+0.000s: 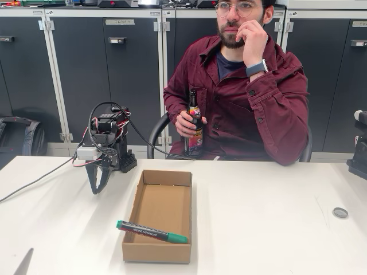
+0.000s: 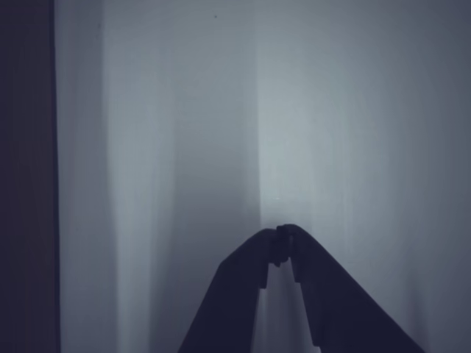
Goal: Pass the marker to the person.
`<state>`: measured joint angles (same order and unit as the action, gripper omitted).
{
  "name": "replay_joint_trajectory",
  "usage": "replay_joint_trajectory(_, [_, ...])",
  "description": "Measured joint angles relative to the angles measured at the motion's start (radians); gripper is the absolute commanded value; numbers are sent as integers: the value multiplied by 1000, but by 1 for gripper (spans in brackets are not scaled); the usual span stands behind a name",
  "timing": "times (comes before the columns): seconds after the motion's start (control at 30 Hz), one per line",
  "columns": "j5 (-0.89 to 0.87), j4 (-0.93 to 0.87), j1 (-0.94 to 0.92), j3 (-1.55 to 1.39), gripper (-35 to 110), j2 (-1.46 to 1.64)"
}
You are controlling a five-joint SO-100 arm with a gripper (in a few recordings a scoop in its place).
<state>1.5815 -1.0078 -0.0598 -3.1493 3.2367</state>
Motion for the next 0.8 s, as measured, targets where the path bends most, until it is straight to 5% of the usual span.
replay_joint_trajectory(0.53, [-31,-149,71,0,-5,83])
replay_joint_trajectory(0.8, [-184,-290,118,290,-4,-222])
